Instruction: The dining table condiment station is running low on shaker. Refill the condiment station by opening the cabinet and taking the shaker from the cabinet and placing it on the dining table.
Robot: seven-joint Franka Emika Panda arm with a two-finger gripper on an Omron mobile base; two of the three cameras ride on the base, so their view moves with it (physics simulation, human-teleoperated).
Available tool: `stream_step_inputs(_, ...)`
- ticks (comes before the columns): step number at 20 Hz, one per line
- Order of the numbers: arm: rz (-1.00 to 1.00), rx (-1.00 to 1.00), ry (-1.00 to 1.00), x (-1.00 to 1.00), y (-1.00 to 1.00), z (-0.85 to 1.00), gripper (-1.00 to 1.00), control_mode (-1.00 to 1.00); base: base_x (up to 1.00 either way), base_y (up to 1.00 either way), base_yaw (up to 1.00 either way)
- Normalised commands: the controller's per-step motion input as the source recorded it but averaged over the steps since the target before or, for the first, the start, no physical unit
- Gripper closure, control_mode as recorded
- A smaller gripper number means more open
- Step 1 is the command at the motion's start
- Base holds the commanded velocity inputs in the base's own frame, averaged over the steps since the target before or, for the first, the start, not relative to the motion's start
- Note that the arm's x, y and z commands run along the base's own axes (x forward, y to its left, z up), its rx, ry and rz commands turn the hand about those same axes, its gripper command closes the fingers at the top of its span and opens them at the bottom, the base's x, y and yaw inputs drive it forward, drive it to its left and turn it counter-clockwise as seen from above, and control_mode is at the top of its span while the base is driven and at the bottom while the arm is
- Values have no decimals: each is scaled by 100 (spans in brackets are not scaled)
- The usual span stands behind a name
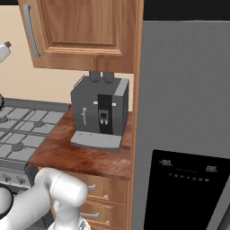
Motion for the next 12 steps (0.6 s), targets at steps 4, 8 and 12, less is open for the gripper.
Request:
stream_step_inputs(4, 0, -1, -24, -2, -16, 33, -100, -100, 0, 0, 0)
stream_step_inputs(8, 0, 5, -7, -28, -22, 19, -100, -100, 0, 0, 0)
stream_step_inputs(12, 0, 16, 4, -26, -8, 37, -100, -100, 0, 0, 0)
